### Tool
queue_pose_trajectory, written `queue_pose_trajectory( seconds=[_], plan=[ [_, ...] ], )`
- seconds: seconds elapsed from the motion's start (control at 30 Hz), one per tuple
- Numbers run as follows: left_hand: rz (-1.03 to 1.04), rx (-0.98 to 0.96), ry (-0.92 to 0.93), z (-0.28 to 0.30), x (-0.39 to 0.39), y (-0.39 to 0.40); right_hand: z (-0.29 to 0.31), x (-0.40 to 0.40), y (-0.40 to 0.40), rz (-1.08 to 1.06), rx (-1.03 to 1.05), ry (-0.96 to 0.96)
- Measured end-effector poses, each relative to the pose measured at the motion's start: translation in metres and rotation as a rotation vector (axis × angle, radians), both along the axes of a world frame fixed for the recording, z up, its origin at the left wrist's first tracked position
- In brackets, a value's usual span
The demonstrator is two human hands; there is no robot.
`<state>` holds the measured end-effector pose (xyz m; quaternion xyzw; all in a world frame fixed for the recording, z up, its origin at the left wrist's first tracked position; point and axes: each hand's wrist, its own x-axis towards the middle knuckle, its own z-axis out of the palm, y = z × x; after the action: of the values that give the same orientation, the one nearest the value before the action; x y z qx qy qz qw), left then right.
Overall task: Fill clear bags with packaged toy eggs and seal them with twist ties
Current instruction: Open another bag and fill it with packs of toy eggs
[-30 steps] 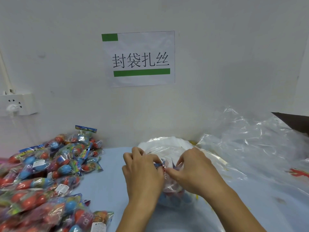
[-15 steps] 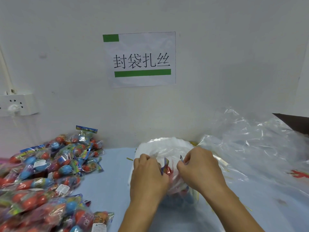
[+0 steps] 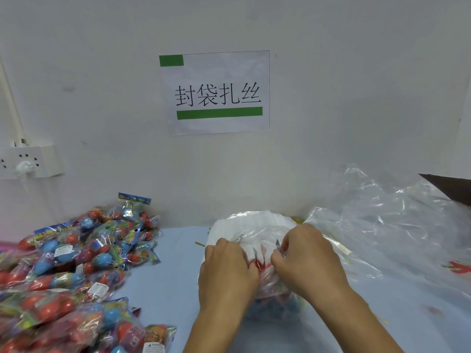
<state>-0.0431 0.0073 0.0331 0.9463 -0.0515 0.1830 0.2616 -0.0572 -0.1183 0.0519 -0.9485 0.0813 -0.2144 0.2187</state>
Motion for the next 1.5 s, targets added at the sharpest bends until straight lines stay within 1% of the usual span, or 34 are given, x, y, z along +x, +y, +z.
queue_pose_trajectory(
  seconds=[0.13, 0.37, 0.47, 0.57, 0.63, 0.77, 0.87, 0.93, 1.0, 1.13, 1.23, 1.3, 1.4, 1.5],
  plan=[
    [-0.013, 0.049, 0.096, 0.000, -0.003, -0.001, 0.001, -0.001, 0.001, -0.013, -0.003, -0.023],
    [0.002, -0.108, 0.000, 0.006, -0.006, -0.001, 0.003, -0.001, -0.003, -0.030, -0.013, -0.042],
    [-0.082, -0.117, -0.013, 0.008, -0.007, -0.001, 0.002, -0.001, -0.002, -0.015, -0.004, -0.027],
    [-0.243, -0.151, -0.011, 0.009, -0.007, -0.003, 0.001, -0.001, -0.002, -0.002, -0.015, 0.014],
    [-0.282, -0.135, -0.006, 0.006, -0.005, -0.003, 0.001, -0.001, -0.003, -0.009, -0.021, 0.022],
    [-0.175, 0.018, 0.016, 0.001, -0.003, -0.002, 0.004, 0.000, -0.004, -0.034, -0.018, -0.005],
    [-0.164, 0.013, 0.073, 0.001, -0.003, -0.003, 0.005, 0.000, -0.003, -0.046, 0.000, -0.051],
    [-0.152, 0.004, 0.065, 0.001, -0.002, -0.003, 0.005, 0.001, -0.003, -0.046, 0.011, -0.065],
    [-0.129, -0.041, 0.003, -0.001, 0.001, -0.002, 0.005, 0.001, -0.004, -0.054, 0.004, -0.048],
    [-0.139, -0.272, -0.068, 0.000, 0.004, -0.002, 0.004, 0.001, -0.006, -0.055, -0.041, 0.027],
    [-0.163, -0.310, -0.074, 0.003, 0.003, -0.003, 0.004, 0.001, -0.007, -0.044, -0.043, 0.042],
    [-0.161, -0.324, -0.104, 0.005, 0.004, 0.000, 0.003, 0.002, -0.008, -0.046, -0.032, 0.022],
    [-0.107, -0.359, -0.184, 0.010, 0.006, 0.006, 0.002, 0.003, -0.009, -0.042, 0.002, -0.031],
    [-0.065, -0.420, -0.239, 0.013, 0.007, 0.012, 0.004, 0.003, -0.006, 0.021, 0.040, -0.110]
  ],
)
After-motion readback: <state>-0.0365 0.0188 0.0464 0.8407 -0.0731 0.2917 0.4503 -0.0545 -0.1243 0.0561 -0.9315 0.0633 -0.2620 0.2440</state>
